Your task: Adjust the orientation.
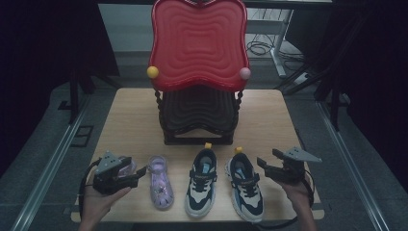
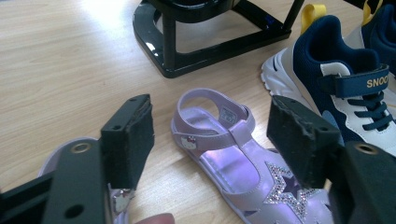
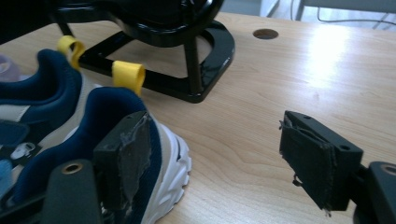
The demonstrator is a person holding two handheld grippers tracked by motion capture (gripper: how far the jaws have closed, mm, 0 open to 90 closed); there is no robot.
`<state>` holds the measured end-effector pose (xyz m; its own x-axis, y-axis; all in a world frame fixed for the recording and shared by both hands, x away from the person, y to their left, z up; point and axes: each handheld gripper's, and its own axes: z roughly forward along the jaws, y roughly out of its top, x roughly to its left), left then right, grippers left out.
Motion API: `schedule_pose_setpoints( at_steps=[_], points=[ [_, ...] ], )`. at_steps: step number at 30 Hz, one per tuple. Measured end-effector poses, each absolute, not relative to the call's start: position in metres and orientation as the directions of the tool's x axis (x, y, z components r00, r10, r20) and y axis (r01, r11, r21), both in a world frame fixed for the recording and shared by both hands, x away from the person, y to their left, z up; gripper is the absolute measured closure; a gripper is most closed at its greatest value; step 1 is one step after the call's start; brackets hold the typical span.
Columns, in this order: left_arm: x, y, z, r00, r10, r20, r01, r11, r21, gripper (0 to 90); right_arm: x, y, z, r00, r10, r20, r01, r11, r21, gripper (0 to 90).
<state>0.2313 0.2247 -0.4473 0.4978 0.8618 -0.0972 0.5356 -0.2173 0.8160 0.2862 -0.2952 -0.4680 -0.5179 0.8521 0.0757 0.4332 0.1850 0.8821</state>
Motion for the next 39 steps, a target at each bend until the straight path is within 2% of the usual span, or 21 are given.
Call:
schedule_pose_setpoints(
  at_steps=[5,12,15,20,22,23,27,39],
  points=[
    [0.236,0.223,-0.452,0.488,0.866,-0.111,0.548,-0.205,0.811,39.1,0.287,-0.298,-0.473,-0.509,0.86,0.048,0.431,0.206,0.878,28.1],
    [0.237,0.223,-0.455,0.524,0.841,-0.135,0.56,-0.22,0.799,46.0,0.287,-0.298,-0.481,-0.494,0.869,0.029,0.441,0.222,0.87,29.7],
    [0.235,0.221,-0.455,0.544,0.83,-0.123,0.551,-0.243,0.798,55.8,0.285,-0.298,-0.479,-0.495,0.869,0.03,0.434,0.217,0.874,30.2],
    [0.231,0.217,-0.455,0.584,0.803,-0.118,0.545,-0.28,0.791,78.2,0.284,-0.3,-0.479,-0.486,0.873,0.037,0.434,0.204,0.877,30.7],
    [0.229,0.216,-0.455,0.589,0.799,-0.119,0.546,-0.284,0.788,80.9,0.285,-0.3,-0.479,-0.484,0.874,0.04,0.435,0.201,0.878,30.7],
    [0.227,0.217,-0.457,0.589,0.799,-0.12,0.551,-0.289,0.783,85.0,0.285,-0.302,-0.48,-0.477,0.878,0.045,0.436,0.192,0.879,30.9],
    [0.219,0.226,-0.466,0.569,0.812,-0.129,0.579,-0.284,0.764,89.1,0.286,-0.305,-0.48,-0.463,0.885,0.059,0.442,0.173,0.88,32.5],
    [0.18,0.267,-0.515,0.435,0.889,-0.145,0.726,-0.251,0.64,89.7,0.287,-0.305,-0.482,-0.444,0.894,0.059,0.455,0.168,0.875,33.6]
  ],
)
